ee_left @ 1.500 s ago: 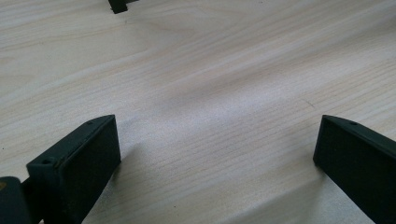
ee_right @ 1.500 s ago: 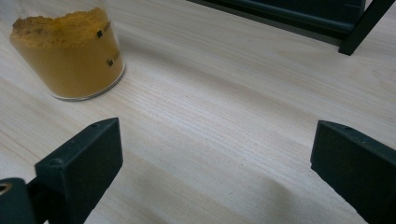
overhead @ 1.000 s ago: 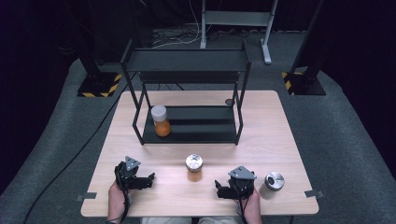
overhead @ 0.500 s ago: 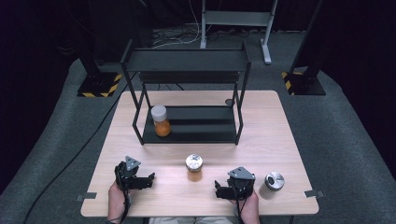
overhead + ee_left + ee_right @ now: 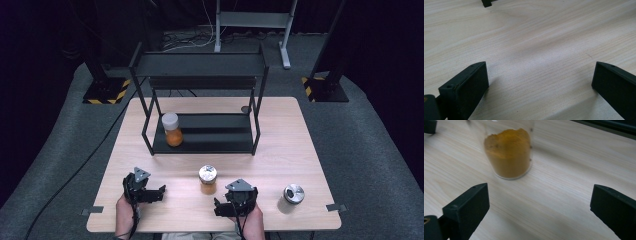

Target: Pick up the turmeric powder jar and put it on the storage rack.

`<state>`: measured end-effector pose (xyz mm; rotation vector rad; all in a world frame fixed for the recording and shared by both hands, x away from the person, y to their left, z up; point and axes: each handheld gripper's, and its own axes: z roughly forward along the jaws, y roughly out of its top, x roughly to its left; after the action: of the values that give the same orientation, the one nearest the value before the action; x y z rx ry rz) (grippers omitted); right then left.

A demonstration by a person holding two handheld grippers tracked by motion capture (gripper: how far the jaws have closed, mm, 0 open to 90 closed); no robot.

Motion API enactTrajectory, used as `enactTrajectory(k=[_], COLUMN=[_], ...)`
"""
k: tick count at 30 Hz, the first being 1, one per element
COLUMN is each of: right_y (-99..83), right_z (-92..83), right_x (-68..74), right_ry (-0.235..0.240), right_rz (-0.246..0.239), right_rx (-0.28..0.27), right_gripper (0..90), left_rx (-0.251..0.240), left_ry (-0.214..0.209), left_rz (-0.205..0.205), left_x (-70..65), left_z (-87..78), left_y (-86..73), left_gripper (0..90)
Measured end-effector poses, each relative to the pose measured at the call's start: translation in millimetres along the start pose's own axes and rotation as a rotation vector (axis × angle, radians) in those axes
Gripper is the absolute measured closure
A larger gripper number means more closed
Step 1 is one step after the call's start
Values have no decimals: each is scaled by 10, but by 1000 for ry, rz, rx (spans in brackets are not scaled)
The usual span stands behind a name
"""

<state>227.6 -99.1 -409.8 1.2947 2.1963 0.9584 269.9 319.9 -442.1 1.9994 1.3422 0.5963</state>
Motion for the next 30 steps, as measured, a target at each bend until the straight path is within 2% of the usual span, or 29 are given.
enactTrajectory(k=[5, 12, 17, 23, 30], right_y=[140, 344, 379, 443, 411], right_z=[61, 211, 267, 384, 452], right_x=[117, 180, 231, 179, 132], right_ry=[5, 40, 37, 44, 43], right_rz=[-38, -68, -85, -72, -58], right_rx=[-10, -16, -50, -45, -88], right_gripper=[19, 22, 21, 17, 81], left_rx=[-1, -2, -3, -3, -4], left_ry=[1, 2, 3, 4, 6], left_rz=[1, 2, 3, 4, 6], left_x=[-3, -5, -8, -10, -16], left_z=[0, 0, -1, -2, -2], left_y=[-3, -3, -5, -5, -7], left_gripper=[4, 5, 4, 4, 4])
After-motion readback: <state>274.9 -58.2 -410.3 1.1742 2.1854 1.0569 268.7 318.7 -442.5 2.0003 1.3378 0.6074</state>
